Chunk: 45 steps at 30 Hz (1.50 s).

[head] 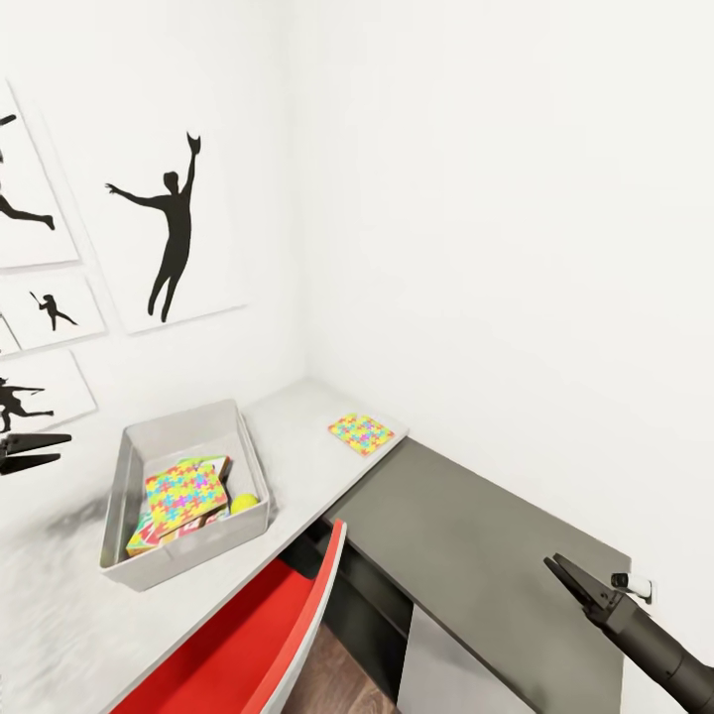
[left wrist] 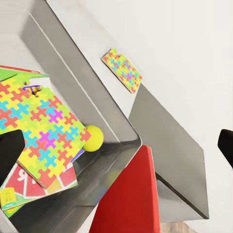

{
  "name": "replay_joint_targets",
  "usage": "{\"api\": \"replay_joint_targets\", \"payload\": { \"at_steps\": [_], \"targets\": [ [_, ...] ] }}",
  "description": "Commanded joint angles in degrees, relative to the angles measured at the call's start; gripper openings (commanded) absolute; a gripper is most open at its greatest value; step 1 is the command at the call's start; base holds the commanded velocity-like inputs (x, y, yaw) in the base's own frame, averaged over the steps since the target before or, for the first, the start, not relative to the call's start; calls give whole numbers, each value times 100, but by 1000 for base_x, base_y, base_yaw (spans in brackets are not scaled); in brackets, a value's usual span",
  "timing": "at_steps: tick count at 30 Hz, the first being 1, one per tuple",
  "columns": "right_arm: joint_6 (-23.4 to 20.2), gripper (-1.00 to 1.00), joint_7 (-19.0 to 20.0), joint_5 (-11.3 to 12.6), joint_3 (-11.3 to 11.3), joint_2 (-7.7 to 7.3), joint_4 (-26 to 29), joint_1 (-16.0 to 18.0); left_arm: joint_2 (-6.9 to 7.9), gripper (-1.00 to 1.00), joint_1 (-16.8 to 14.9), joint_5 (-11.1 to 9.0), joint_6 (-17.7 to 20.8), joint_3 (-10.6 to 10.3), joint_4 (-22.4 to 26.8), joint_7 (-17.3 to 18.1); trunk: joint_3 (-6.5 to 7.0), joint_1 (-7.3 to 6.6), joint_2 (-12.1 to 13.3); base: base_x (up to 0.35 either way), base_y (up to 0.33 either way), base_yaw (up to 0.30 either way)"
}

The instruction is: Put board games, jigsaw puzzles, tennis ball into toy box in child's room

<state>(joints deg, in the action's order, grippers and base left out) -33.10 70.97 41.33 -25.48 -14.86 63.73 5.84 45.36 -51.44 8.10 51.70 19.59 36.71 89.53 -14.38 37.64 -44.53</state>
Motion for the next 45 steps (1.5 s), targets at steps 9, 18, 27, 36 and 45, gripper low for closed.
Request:
{"api": "replay_joint_targets", "payload": {
  "at_steps": [9, 18, 27, 36, 45],
  "targets": [
    [-47, 100, 11, 24, -1, 7, -1, 5, -1, 100, -7, 61, 61, 19, -14, 47, 229, -197, 356, 0, 0, 0],
    [-39, 100, 14, 24, -1, 14, -1, 5, -1, 100, -7, 59, 67, 26, -15, 47, 475, -395, 717, 0, 0, 0],
    [-38, 100, 14, 24, -1, 8, -1, 5, -1, 100, -7, 54, 69, 28, -15, 47, 692, -592, 1078, 0, 0, 20],
    [-41, 100, 9, 24, -1, 3, 2, 5, -5, 100, -7, 52, 69, 28, -11, 47, 858, -790, 1439, 0, 0, 2],
    [-39, 100, -15, 20, -1, 15, 13, 5, -8, 100, -7, 53, 69, 28, -7, 47, 1024, -988, 1800, 0, 0, 55]
  ]
}}
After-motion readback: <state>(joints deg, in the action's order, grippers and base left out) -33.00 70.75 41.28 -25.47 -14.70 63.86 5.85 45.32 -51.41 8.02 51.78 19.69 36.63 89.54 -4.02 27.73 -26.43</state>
